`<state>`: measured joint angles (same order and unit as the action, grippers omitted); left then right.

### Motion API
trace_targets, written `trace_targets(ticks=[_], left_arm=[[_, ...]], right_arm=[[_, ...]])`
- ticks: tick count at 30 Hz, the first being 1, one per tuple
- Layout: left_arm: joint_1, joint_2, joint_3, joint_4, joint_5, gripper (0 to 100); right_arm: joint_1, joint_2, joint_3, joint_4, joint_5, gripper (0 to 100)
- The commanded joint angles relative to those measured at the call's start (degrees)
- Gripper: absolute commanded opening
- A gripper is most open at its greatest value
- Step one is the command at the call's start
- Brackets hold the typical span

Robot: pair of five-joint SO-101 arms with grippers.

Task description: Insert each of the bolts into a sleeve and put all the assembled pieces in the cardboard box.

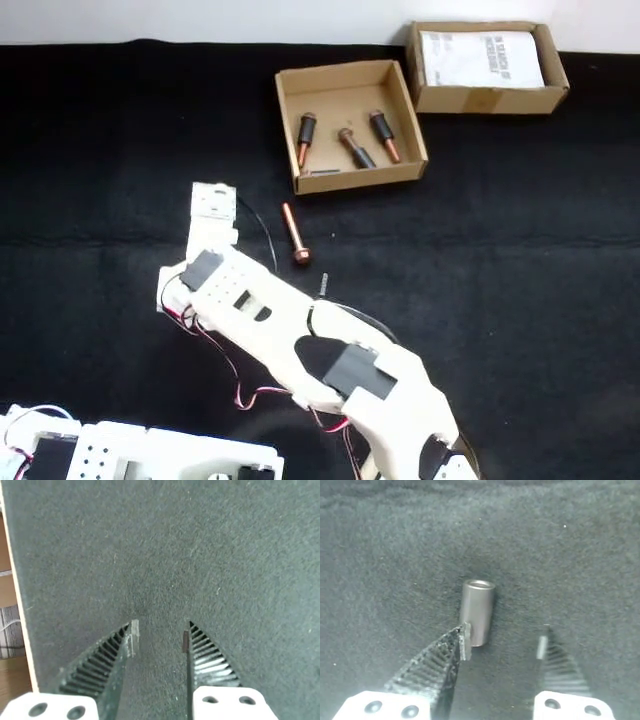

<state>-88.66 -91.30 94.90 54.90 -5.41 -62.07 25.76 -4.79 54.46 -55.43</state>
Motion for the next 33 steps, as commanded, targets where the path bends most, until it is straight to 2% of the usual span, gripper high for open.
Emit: trace_targets(ticks=[1,15,17,23,28,33], left_arm=[[0.4,-0.66,0.48,-2.2,-0.53,16],[0.57,-0.66,0.48,-2.11,-0.53,16],[0.66,-0.66,0.57,-2.11,-0.53,16],[0.66,-0.66,1.01,-2.2,-0.53,16],[0.66,-0.66,1.1,-2.2,-0.53,16],[0.75,-0.66,1.1,-2.2,-0.53,16]], right_arm=[[-0.57,-0.04,-3.82,-0.22,0.79,23.5],[-0.48,13.41,-20.7,4.79,0.7,23.3],[-0.04,14.99,-22.37,6.73,0.53,20.6],[0.13,17.71,-24.92,10.95,0.7,0.4],[1.8,17.1,-25.36,12.0,0.7,0.6],[6.2,11.91,-33.1,17.45,0.88,0.6]])
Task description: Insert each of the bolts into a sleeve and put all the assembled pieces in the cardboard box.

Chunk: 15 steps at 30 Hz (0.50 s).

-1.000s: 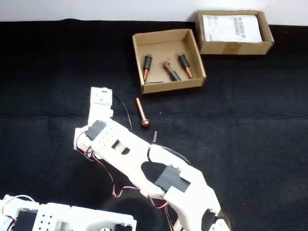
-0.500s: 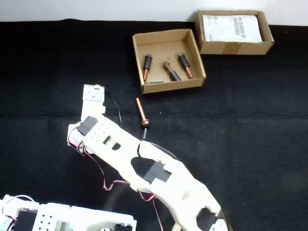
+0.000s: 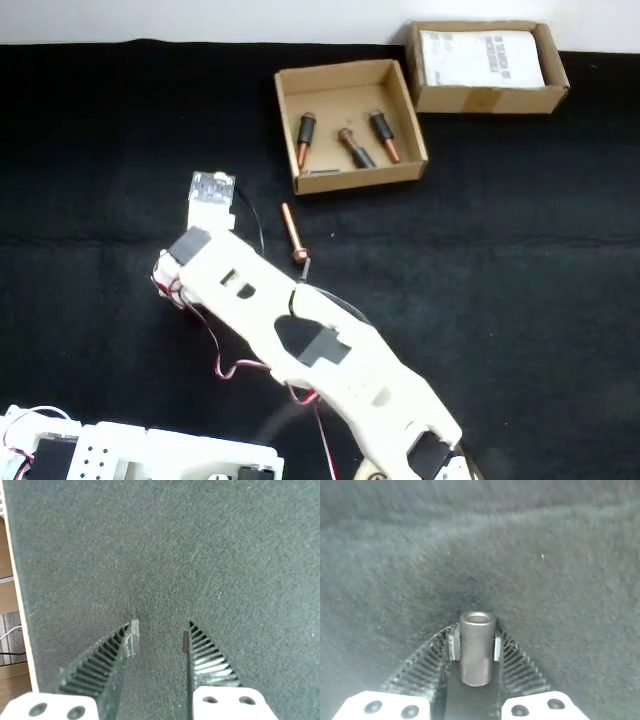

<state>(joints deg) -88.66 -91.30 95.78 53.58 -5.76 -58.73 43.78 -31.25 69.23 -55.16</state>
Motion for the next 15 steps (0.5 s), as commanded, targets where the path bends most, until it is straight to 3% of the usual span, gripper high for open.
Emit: trace_targets(ticks=[1,8,15], left_arm=[[0.75,-0.66,0.22,-0.88,-0.18,16],[7.78,-0.57,-1.71,0.62,-7.3,16],[19.3,-0.22,-12.18,15.82,-5.1,16]], right_arm=[[4.0,-7.43,-9.01,4.18,0.62,0.6],[14.55,-16.48,-22.81,17.45,4.48,0.6],[27.21,-28.26,-24.13,20.7,7.38,0.6]])
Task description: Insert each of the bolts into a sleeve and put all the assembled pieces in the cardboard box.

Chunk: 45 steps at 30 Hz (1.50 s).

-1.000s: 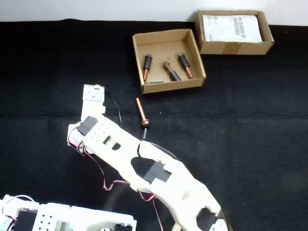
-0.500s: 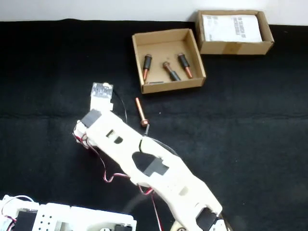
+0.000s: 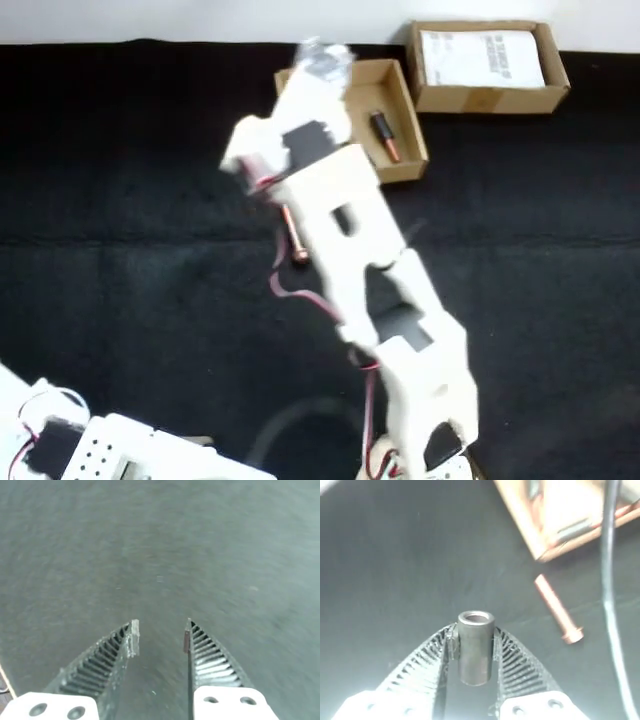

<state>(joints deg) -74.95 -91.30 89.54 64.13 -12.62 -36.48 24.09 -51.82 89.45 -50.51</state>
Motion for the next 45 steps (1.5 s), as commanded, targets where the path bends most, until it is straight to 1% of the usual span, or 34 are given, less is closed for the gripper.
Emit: trace_targets(ticks=[1,4,6,10,14,16,19,24,28,30,32,36,42,45], left_arm=[[7.69,-0.22,-7.6,7.38,3.08,16],[14.46,-0.13,-13.14,13.01,5.71,16],[19.21,-0.13,-16.13,15.21,7.91,16],[27.82,0.04,-22.02,17.76,10.73,16],[34.51,4.09,-28.88,19.34,11.08,16],[36.88,10.33,-34.33,20.57,11.96,16],[39.87,24.04,-44.88,22.15,15.21,16],[45.76,48.48,-66.15,28.31,19.08,16],[52.18,63.08,-82.77,35.69,19.34,16],[55.69,68.26,-88.22,36.84,19.16,16],[58.86,71.87,-92.0,36.84,16.09,16],[66.68,77.49,-95.78,36.84,10.29,16],[76.62,85.41,-98.77,36.75,-5.27,16],[80.13,89.27,-100.53,36.75,-15.74,16]], right_arm=[[6.29,-10.33,-3.65,0.48,3.87,0.6],[10.15,-16.57,-3.65,0.48,6.15,0.6],[12.44,-20.7,-3.56,0.57,7.65,0.6],[16.22,-28.62,-3.21,0.75,10.99,0.6],[18.42,-35.56,-3.21,4.97,14.24,0.6],[19.47,-38.64,-3.21,7.78,15.03,0.6],[20.7,-43.03,-3.21,10.68,15.38,0.6],[22.29,-50.33,-3.12,11.38,17.14,0.6],[23.6,-55.6,-1.71,11.38,17.67,0.6],[25.01,-58.95,1.98,11.38,17.67,0.6],[26.07,-63.25,8.48,11.38,17.67,0.6],[26.33,-73.19,24.57,11.12,17.76,0.6],[26.33,-85.67,46.2,8.22,17.93,0.6],[26.59,-91.12,54.73,5.58,21.98,0.6]])
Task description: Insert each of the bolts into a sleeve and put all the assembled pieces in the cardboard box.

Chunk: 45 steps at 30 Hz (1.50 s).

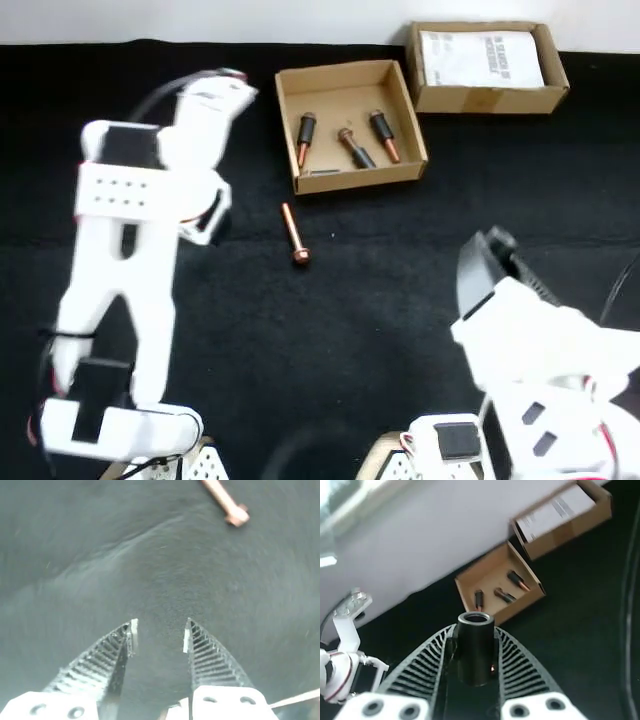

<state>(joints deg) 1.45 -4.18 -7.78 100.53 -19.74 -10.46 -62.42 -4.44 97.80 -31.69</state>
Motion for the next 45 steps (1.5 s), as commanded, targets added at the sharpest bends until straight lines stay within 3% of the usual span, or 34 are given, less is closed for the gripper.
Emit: trace_targets(ticks=[1,6,12,15,17,26,31,39,45], left_arm=[[4.7,3.56,-4.44,0.35,-12.57,16],[6.81,11.65,-11.47,0.35,-32.18,19],[7.25,22.64,-19.91,0.44,-52.57,22],[6.55,25.36,-20.35,0.53,-70.86,22],[7.43,25.98,-20.53,0.26,-77.27,22],[18.15,30.99,-23.52,-12.84,-79.03,22],[20.62,44.97,-38.37,-8.88,-82.46,22],[19.38,62.02,-59.47,-0.7,-85.1,22],[15.96,61.58,-61.67,1.05,-84.84,22]], right_arm=[[0.57,-6.37,10.33,-3.91,4.31,0.6],[1.36,-14.29,24.92,-10.51,6.59,0.6],[8.04,-20.26,39.96,-16.4,7.74,0.6],[8.84,-22.02,44.79,-16.48,10.37,0.6],[8.84,-22.64,46.9,-16.48,10.46,0.6],[8.84,-22.55,54.02,-21.85,18.11,0.6],[8.75,-22.55,58.33,-26.59,19.16,0.6],[8.84,-22.55,58.51,-25.36,19.16,0.6],[8.84,-22.46,58.59,-25.8,18.99,0.6]])
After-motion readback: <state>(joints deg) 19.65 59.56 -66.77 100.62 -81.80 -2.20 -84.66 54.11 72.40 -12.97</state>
